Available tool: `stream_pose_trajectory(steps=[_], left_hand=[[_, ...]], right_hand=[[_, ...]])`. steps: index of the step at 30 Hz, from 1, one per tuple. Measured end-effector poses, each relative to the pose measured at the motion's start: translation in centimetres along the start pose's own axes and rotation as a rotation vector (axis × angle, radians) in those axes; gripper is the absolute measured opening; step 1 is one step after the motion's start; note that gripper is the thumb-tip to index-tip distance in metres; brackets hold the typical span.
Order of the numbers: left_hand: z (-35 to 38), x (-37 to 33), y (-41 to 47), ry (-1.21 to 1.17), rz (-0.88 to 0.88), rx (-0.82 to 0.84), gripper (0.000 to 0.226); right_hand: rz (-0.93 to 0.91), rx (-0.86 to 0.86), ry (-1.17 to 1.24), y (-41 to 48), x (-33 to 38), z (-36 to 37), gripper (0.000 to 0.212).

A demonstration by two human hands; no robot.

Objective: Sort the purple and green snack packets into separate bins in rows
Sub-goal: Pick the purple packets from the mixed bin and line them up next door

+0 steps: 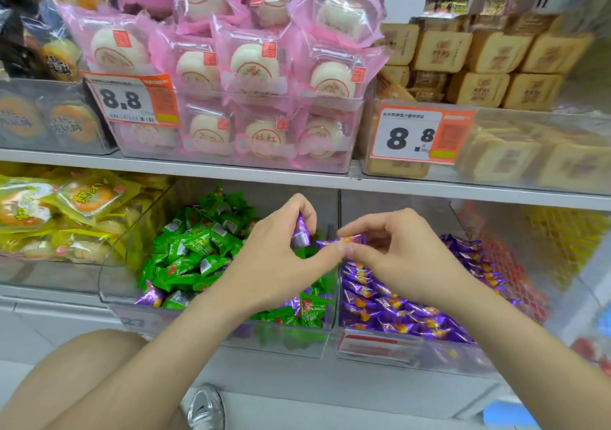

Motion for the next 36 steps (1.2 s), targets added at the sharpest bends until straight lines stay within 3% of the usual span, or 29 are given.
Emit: stream_pose_trajectory(steps=[5,7,11,14,18,21,22,25,28,30,36], left_hand=[[2.9,-1.2,1.2,0.160,0.155,0.065,0.013],[4.5,-1.4,1.7,0.148,0.142,0.095,0.011],[6.9,-2.3,2.5,0.072,0.101,0.094,0.009],[8.7,-3.1,3.2,0.083,0.060,0.151,0.008],[11.0,-3.9,3.8,0.188,0.074,0.244,0.013],[12.9,-4.3,4.1,0.207,0.102,0.249,0.011],[13.5,-4.3,4.1,0.189,0.110,0.241,0.008],[15.1,-3.7,4.4,0.155,0.080,0.226,0.014],[16.5,-2.1,4.8,0.132,-0.037,0.239,0.028],[17.7,-1.6,4.8,0.120,-0.065,0.258,0.026],[22.7,-2.7,5.4,0.133,-0.023,0.473,0.011]], right_hand=[[0.007,0.010,-0.055,-1.9,-1.4,-2.6,0.003],[0.038,-0.023,-0.052,-2.5,-2.5,-3.7,0.005],[0.094,-0.069,0.177,-3.8,-4.2,-4.7,0.015],[0.100,-0.090,0.216,-5.1,-4.7,-5.5,0.003],[0.147,-0.156,0.106,-6.5,-5.2,-5.9,0.038],[0.155,-0.172,0.266,-7.0,-5.4,-6.4,0.017],[0.193,-0.188,0.334,-7.3,-5.6,-6.8,0.012],[0.428,-0.383,0.427,-8.1,-8.0,-8.3,0.023],[0.535,-0.564,0.352,-8.9,-10.1,-10.5,0.029],[0.567,-0.624,0.240,-9.6,-11.7,-11.7,0.027],[0.508,-0.590,-0.067,-10.6,-15.5,-12.8,0.009]])
Point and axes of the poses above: each hand's wrist, its own y-axis towards the middle knuckle, its own z-axis out of the palm, x = y × z, the point moved 4 cm from there along y, towards the middle knuckle, and after that the axes turned 15 degrees about -y, right-handed, at the moved point
